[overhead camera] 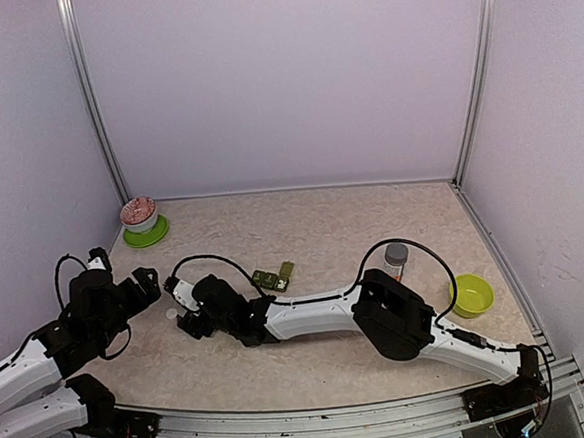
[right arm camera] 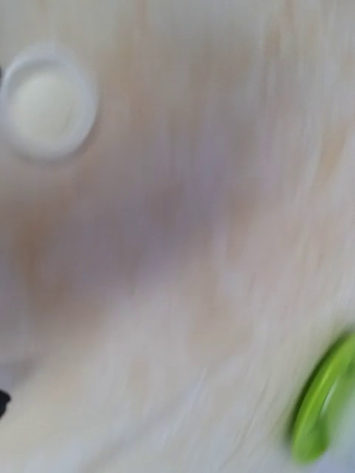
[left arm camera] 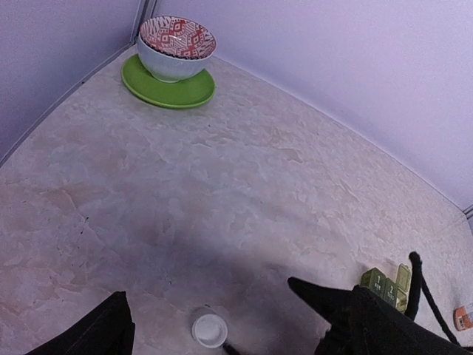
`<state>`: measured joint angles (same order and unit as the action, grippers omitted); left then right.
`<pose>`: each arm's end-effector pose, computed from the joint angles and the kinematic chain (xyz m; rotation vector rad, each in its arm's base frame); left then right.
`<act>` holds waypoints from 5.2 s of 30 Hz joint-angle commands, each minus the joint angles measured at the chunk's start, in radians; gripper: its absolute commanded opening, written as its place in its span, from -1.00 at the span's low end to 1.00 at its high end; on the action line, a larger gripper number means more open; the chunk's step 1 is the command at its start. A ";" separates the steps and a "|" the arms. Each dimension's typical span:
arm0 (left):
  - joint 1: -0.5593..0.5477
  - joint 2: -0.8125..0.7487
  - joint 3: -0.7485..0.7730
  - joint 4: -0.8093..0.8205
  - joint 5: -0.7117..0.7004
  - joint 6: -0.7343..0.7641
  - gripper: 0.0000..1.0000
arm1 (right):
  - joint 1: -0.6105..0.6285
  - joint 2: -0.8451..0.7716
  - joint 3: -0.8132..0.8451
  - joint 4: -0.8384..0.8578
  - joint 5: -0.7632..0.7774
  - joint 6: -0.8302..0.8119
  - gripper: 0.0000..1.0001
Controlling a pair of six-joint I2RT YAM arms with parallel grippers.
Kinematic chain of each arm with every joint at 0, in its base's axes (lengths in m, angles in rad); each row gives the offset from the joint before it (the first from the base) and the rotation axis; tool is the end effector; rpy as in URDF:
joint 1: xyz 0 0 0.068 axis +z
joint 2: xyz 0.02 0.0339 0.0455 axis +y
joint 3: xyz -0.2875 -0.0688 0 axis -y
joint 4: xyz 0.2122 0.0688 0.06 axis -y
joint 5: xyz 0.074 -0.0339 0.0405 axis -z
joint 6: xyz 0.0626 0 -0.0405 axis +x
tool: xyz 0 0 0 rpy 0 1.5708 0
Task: Sort the pills into containers
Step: Move the lid of the pill bottle to the center of the board, then pick up the lid of the pill bottle from the center of the board, then pass from the left arm to the right
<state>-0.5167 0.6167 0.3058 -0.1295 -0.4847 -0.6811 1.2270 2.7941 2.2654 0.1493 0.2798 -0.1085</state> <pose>0.1213 -0.0353 0.2168 -0.4638 1.9141 -0.2984 0.2281 0.5858 0.1065 -1.0640 1.6506 0.4697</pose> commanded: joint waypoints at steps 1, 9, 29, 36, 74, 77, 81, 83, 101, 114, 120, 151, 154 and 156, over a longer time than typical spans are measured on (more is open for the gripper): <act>0.007 0.013 -0.010 0.000 0.024 0.020 0.98 | -0.066 -0.041 -0.064 0.003 0.048 0.046 0.80; 0.007 0.128 0.026 -0.015 0.000 0.018 0.97 | -0.087 -0.334 -0.396 0.167 -0.252 -0.015 0.83; 0.169 0.431 0.034 0.191 0.247 0.026 0.33 | -0.100 -0.883 -0.807 0.098 -0.304 -0.039 0.86; 0.216 0.574 0.063 0.249 0.329 0.034 0.23 | -0.113 -0.993 -0.902 0.104 -0.257 -0.053 0.90; 0.252 0.651 0.061 0.198 0.421 0.013 -0.31 | -0.133 -0.981 -0.888 0.053 -0.255 -0.052 0.94; 0.253 0.671 0.059 0.212 0.428 0.011 -0.31 | -0.133 -0.980 -0.890 0.056 -0.256 -0.052 0.94; 0.260 0.704 0.064 0.228 0.456 0.009 -0.41 | -0.133 -0.981 -0.888 0.052 -0.255 -0.052 0.95; 0.264 0.715 0.063 0.237 0.468 0.010 -0.52 | -0.133 -0.982 -0.889 0.049 -0.253 -0.053 0.95; 0.268 0.735 0.041 0.326 0.622 0.038 -1.00 | -0.137 -0.987 -0.898 0.029 -0.308 -0.115 1.00; 0.253 0.783 0.030 0.486 0.894 0.059 -1.00 | -0.137 -1.015 -1.070 0.120 -0.536 -0.365 1.00; 0.184 0.782 0.070 0.451 0.952 0.072 -1.00 | -0.138 -0.994 -1.124 0.186 -0.567 -0.473 0.87; -0.087 0.753 0.231 0.344 1.050 0.032 -1.00 | -0.098 -0.813 -1.031 0.059 -0.500 -0.961 0.19; -0.096 0.753 0.234 0.344 1.051 0.030 -1.00 | -0.098 -0.807 -1.032 0.054 -0.495 -0.970 0.01; -0.102 0.753 0.235 0.343 1.052 0.029 -1.00 | -0.098 -0.808 -1.033 0.055 -0.493 -0.974 -0.03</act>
<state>-0.6033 1.3842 0.5137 0.2153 0.5529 -0.6476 1.1210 1.9717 1.2137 0.2134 -0.2344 -1.0641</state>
